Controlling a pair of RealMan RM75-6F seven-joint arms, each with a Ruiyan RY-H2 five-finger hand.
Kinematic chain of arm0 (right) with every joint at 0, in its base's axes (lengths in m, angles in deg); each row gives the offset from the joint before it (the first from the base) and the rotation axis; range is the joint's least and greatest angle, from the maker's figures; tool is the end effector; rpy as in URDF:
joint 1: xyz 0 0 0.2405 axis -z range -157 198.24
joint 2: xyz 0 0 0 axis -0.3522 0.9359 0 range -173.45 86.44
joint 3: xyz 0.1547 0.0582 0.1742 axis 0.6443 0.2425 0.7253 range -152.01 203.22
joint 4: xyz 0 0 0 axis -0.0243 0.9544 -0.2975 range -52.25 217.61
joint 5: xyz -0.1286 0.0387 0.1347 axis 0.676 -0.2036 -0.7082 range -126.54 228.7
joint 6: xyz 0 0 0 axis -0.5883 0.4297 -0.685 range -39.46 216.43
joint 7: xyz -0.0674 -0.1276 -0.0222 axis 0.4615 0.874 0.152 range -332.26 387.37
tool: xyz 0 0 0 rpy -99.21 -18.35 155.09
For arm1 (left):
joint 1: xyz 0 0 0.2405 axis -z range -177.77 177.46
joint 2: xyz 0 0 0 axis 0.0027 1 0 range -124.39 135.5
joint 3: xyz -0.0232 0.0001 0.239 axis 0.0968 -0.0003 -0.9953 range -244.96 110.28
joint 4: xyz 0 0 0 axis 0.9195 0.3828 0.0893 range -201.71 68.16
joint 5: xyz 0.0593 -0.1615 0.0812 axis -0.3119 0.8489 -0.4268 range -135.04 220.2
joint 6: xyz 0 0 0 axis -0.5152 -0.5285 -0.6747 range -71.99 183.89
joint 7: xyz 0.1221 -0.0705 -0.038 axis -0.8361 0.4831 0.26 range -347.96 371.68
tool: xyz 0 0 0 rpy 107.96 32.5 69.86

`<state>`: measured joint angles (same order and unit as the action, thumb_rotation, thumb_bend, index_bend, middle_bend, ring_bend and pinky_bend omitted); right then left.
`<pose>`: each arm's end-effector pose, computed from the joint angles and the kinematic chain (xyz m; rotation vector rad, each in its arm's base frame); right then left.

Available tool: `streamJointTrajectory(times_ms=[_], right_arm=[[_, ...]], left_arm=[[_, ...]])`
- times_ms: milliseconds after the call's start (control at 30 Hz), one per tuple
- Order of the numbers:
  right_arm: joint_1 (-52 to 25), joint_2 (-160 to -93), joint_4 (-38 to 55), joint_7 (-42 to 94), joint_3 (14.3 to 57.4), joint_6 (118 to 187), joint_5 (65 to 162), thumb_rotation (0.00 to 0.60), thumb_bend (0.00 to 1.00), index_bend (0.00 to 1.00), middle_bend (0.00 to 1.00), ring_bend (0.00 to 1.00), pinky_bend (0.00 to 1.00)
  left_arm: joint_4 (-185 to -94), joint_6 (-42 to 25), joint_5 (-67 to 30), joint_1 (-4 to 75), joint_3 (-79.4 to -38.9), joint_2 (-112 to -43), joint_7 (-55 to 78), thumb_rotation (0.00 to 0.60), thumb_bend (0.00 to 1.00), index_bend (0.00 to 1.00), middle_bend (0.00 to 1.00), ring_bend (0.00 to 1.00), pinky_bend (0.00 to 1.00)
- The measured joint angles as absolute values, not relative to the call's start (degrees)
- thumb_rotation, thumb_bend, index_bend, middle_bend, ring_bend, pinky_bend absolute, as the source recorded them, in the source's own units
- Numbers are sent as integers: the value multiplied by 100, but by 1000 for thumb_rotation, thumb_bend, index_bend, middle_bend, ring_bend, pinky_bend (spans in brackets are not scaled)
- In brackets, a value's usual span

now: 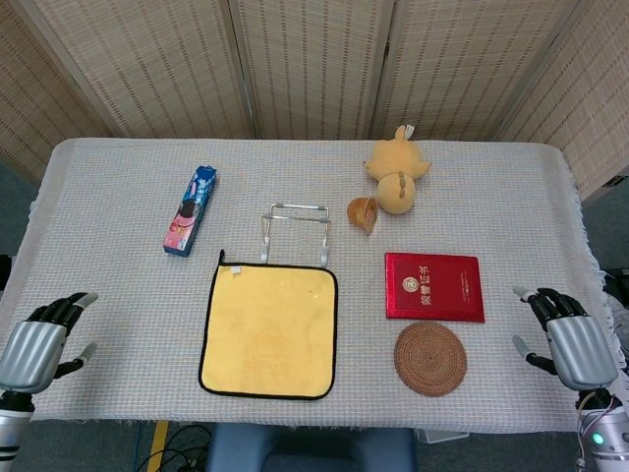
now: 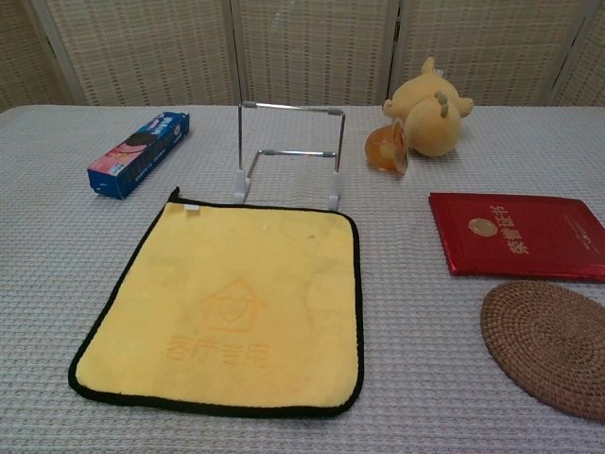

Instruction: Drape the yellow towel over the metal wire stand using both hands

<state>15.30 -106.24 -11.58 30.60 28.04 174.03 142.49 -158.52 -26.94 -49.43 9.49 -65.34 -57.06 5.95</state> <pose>-0.2705 -0.1798 0.1692 1.4856 -0.8215 0.9306 -0.2667 0.1995 0.1656 -1.5886 -0.7236 -0.8815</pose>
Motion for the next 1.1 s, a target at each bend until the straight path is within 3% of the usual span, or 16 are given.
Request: streamJointTrajectory(times_ms=[200,433,767,1100], right_arm=[[1340,-10596,-1158,3044,2713,17300,14728,600,286,166,341,238,246],[1016,-10602,-1236,3077,2549,16882,15127,600,286,166,341,238,247],[763,-10699,-1185,3093,2366,16458,15208,600,286,166,341,238,246],[683,-10687,-1169,3139,2419,16474,15143,600,287,166,341,238,247]], left_arm=[[-15803,-2485,-5456,1266,-6633,-5688,826,600,294,346,696,610,782],[-15601,-2186,-6159,1737,-6800,-5889,1100,600,294,424,897,774,955],[-15316,-1726,-6917,2359,-7078,-6596,1114,600,294,454,945,813,979],[-15123,-1253,-6767,2595,-7206,-7060,754,600,288,455,945,813,979]])
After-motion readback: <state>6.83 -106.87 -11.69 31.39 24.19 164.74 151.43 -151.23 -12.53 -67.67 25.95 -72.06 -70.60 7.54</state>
